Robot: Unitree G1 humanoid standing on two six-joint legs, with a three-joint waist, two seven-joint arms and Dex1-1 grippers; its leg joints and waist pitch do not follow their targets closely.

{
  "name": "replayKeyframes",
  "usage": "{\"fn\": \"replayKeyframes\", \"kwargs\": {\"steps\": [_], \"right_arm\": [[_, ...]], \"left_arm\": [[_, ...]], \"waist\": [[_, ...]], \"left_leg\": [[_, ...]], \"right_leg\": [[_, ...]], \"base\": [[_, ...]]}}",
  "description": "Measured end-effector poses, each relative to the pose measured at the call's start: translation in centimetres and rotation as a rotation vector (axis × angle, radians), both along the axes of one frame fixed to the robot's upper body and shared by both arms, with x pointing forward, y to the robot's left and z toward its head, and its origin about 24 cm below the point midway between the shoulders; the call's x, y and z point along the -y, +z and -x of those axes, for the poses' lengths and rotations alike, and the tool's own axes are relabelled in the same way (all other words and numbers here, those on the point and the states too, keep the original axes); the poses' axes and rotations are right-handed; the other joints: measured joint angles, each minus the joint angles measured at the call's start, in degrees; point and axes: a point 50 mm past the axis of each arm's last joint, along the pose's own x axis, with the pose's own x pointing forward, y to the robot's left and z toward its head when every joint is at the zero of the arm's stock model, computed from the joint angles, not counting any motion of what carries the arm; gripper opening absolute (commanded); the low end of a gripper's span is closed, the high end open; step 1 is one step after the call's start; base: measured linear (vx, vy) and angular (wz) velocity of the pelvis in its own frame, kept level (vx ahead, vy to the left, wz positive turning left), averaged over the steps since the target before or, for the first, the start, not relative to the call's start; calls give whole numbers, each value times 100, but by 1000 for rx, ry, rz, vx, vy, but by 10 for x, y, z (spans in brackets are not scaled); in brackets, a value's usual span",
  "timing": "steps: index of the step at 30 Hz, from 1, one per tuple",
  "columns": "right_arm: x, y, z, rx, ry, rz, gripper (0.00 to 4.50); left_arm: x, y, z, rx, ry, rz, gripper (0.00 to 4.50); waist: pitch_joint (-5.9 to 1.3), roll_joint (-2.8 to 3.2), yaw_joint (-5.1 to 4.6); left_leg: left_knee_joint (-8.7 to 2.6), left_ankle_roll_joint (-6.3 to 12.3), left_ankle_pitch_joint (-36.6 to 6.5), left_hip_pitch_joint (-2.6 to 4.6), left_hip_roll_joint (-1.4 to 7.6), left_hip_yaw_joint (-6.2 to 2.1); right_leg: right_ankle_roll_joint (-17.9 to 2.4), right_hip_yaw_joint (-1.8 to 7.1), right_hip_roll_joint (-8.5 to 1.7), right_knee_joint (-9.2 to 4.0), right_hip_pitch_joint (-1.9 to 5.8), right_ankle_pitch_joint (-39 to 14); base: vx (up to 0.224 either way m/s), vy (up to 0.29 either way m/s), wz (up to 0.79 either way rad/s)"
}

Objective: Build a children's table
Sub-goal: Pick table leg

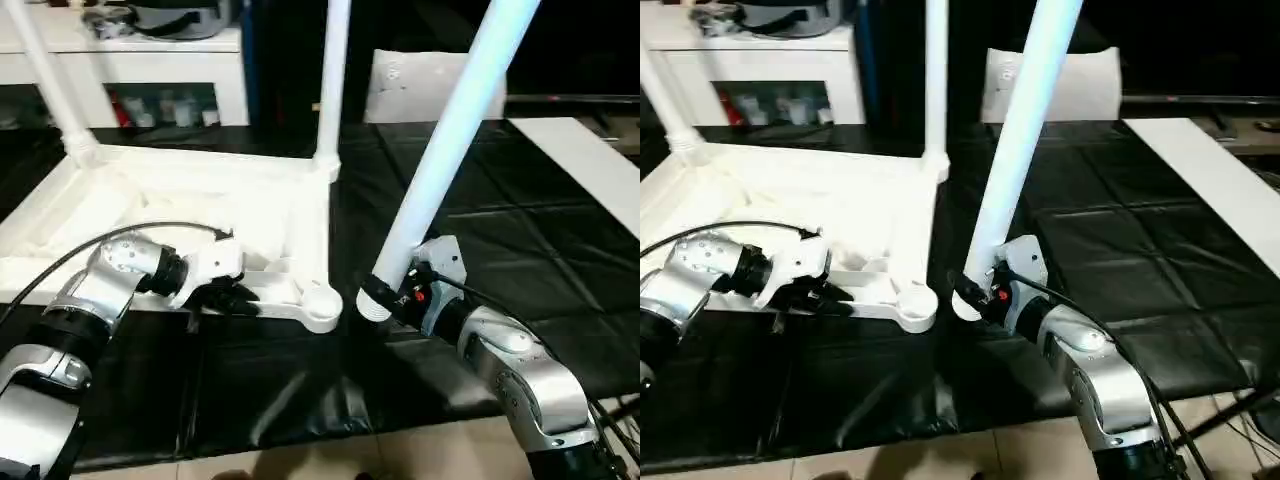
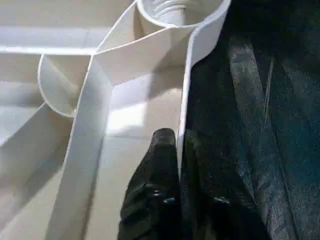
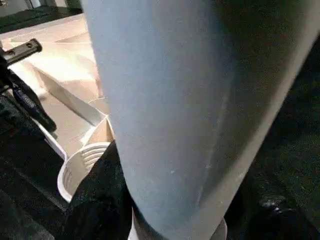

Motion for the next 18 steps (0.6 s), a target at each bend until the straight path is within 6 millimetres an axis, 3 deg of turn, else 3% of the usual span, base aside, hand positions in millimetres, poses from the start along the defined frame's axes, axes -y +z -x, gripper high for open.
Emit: {"fn": "replayKeyframes", "kwargs": {"steps": [2, 7, 14, 18], "right_arm": [[1, 0, 0, 0, 3, 3, 193], [0, 0, 0, -1, 9, 4, 193], [-7, 13, -7, 24, 31, -51, 193], [-10, 17, -10, 13, 40, -74, 193]], "left_arm": [[0, -1, 0, 3, -12, -5, 3], [2, -1, -1, 2, -15, -8, 1], [6, -9, 1, -55, 162, 66, 0], [19, -16, 7, -43, 320, 161, 0]], "waist": [[-1, 0, -34], [-2, 2, -46], [-28, 65, -70], [-31, 70, -159]], "left_leg": [[0, 12, -7, 7, -14, 4], [0, 17, -10, 5, -26, 2], [-2, 17, -10, 15, -25, 6], [-3, 24, -14, 4, -22, 5]], "right_leg": [[1, -20, -38, 0, 12, 0], [2, -18, -50, 0, 14, 0], [2, -15, -50, 5, 13, 0], [2, -11, -51, 14, 12, 0]], "base": [[0, 0, 0], [0, 0, 0], [0, 0, 0], [0, 0, 0]]}}
